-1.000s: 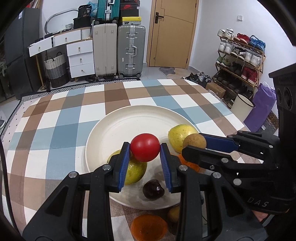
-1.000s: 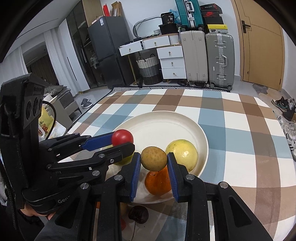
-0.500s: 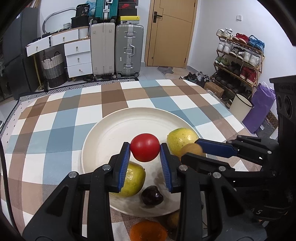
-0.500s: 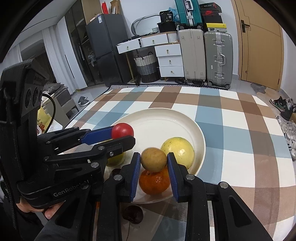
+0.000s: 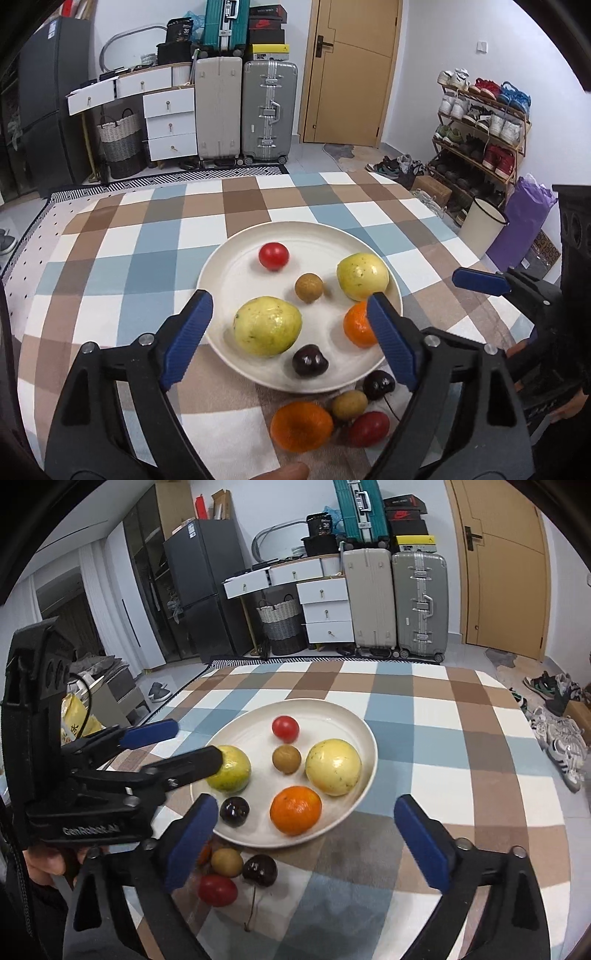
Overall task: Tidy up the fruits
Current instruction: 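Move both open tools back toward the remaining loose fruits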
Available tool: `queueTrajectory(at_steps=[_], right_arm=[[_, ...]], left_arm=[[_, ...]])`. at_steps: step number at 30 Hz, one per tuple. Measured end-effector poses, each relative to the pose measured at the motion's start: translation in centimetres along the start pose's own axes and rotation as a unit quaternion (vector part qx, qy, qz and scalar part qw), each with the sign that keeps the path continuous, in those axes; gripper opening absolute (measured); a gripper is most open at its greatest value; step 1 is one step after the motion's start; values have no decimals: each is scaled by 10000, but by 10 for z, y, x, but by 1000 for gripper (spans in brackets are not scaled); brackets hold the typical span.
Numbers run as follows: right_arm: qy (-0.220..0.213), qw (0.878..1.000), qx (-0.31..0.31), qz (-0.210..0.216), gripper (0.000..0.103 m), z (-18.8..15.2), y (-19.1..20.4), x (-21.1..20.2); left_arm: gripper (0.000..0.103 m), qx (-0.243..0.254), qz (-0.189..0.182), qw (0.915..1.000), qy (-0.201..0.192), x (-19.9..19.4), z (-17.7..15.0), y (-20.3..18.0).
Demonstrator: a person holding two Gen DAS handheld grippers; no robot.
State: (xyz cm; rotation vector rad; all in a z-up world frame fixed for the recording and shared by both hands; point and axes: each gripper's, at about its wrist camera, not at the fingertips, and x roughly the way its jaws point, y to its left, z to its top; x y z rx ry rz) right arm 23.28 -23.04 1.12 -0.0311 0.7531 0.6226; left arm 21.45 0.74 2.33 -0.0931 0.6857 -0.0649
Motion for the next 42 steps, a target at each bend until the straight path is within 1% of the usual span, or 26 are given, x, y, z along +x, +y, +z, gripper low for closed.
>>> queueTrajectory(at_steps=[1, 2, 3, 6, 10, 14, 19, 23, 26, 32, 34, 38, 39, 41, 42], right_arm=[[-28, 10000, 14, -37, 102, -2, 0, -3], [-61, 9999, 17, -103, 102, -4, 0, -7], [-76, 9999, 12, -142, 102, -5, 0, -10], [-50, 9998, 29, -202, 102, -9, 1, -17], [-15, 9999, 25, -165, 102, -15, 4, -23], [60, 9998, -3, -175, 102, -22, 9, -27], [147, 9998, 6, -136, 102, -32, 10, -29], [255, 9996, 4, -149, 102, -38, 11, -27], [339, 9994, 30, -80, 102, -44, 11, -23], [401, 9991, -111, -53, 102, -51, 17, -16], [471, 9989, -72, 14, 102, -52, 16, -12], [604, 9981, 82, -9, 102, -53, 9, -4], [636, 9979, 102, -19, 101, -53, 8, -1], [692, 9975, 159, -55, 96, -52, 5, 2], [733, 9971, 197, -43, 95, -52, 3, 5]], left_arm=[[88, -17, 25, 10000, 7, -5, -2, 1], [94, -42, 88, 10000, -4, -11, -4, 3], [103, -59, 138, 9999, -25, -16, -6, 4], [103, -106, 205, 9997, -105, -32, -13, 6], [103, -109, 279, 9995, -123, -49, -22, 6], [103, -112, 289, 9995, -43, -58, -32, 5], [103, -270, 257, 9993, 65, -62, -47, 11], [103, -363, 269, 9988, 189, -57, -59, 15], [103, -409, 267, 9984, 291, -53, -66, 17], [103, -456, 269, 9977, 416, -43, -76, 19], [103, -457, 295, 9976, 438, -40, -77, 19], [103, -491, 286, 9971, 512, -33, -79, 20], [103, -493, 293, 9970, 518, -32, -80, 20], [103, -505, 307, 9967, 552, -29, -81, 20], [103, -521, 299, 9965, 579, -27, -81, 21]])
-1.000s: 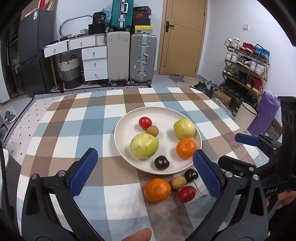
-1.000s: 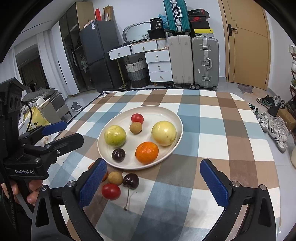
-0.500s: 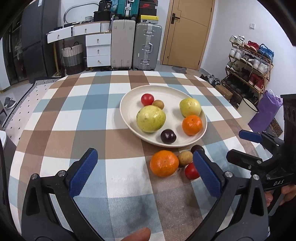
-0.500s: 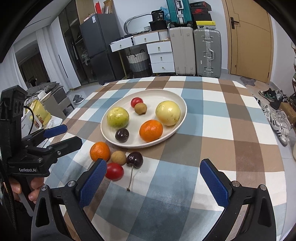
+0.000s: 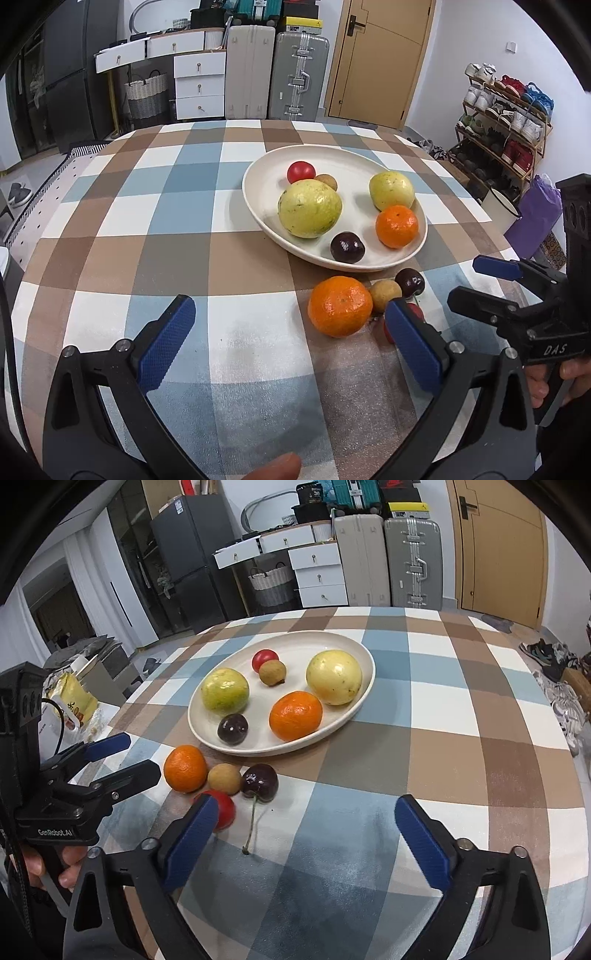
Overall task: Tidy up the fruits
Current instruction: 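Move both open tools back toward the remaining loose fruits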
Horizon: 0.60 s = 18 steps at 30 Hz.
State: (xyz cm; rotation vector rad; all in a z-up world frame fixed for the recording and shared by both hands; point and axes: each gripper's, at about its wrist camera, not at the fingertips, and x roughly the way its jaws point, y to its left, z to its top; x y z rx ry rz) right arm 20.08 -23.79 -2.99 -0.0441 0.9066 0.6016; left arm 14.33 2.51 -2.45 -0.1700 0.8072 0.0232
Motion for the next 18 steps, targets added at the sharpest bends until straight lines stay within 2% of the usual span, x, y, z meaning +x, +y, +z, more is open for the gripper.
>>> queueTrajectory(at_steps=[4, 18], right_arm=[[147, 9998, 39, -123, 86, 2, -3, 10], [239, 9991, -278, -217, 86, 11, 11, 30]], left_arm=[[103, -7, 27, 10000, 60, 5, -1, 0], [103, -45, 33, 9998, 186, 17, -3, 4]])
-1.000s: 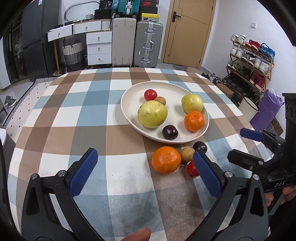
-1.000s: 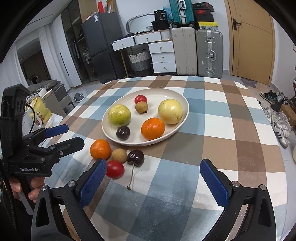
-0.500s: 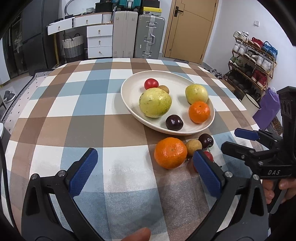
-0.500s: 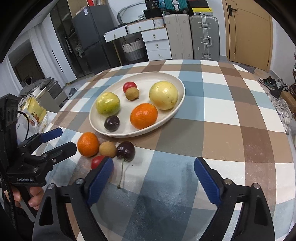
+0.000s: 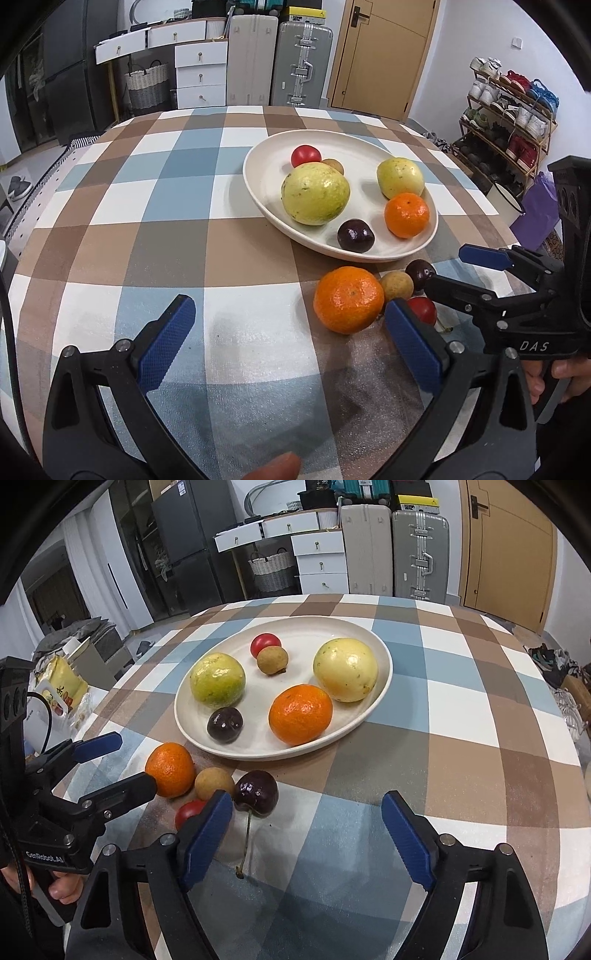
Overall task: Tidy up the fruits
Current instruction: 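Move both open tools back toward the remaining loose fruits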
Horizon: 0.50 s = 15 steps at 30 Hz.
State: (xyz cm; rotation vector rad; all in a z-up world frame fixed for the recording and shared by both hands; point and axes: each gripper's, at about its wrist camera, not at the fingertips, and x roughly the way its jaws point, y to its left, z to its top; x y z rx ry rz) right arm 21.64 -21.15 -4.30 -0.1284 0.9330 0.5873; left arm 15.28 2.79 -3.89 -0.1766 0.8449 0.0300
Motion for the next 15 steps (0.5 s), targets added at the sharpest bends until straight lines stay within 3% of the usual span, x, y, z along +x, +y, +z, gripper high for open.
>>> queueTrajectory(at_steps=[15], right_arm=[[-2, 9996, -207, -197, 85, 2, 2, 3]], left_arm=[[103, -57, -12, 10000, -12, 3, 1, 2]])
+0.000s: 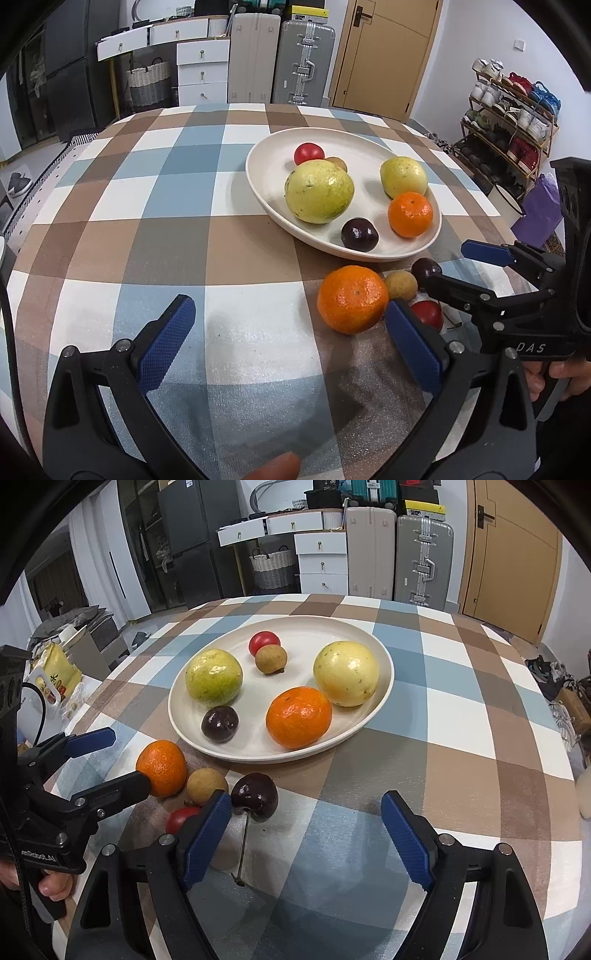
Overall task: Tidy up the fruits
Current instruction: 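Move both open tools back toward the remaining loose fruits, then grasp the dark cherry with the right tool while the left tool grasps the orange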
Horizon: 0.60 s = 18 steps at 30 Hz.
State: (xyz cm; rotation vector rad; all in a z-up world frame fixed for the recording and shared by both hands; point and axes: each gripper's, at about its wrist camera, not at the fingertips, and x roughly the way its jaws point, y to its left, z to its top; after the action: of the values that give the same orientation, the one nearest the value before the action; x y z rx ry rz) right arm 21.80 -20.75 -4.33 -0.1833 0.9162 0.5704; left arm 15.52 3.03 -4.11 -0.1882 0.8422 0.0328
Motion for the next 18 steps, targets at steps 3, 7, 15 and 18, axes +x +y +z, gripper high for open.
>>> queueTrajectory(at_steps=[3, 7, 15, 18], right_arm=[[17, 9999, -55, 92, 80, -1, 2, -1], [67, 9997, -194, 144, 74, -1, 10, 2], [121, 9987, -331, 371, 50, 3, 16, 4], [165, 9975, -285, 626, 40, 2, 15, 4]], left_arm=[[103, -46, -19, 10000, 4, 0, -2, 3], [103, -55, -51, 10000, 19, 2, -1, 3], [103, -89, -137, 9999, 44, 3, 0, 3], [103, -110, -229, 9997, 63, 3, 0, 3]])
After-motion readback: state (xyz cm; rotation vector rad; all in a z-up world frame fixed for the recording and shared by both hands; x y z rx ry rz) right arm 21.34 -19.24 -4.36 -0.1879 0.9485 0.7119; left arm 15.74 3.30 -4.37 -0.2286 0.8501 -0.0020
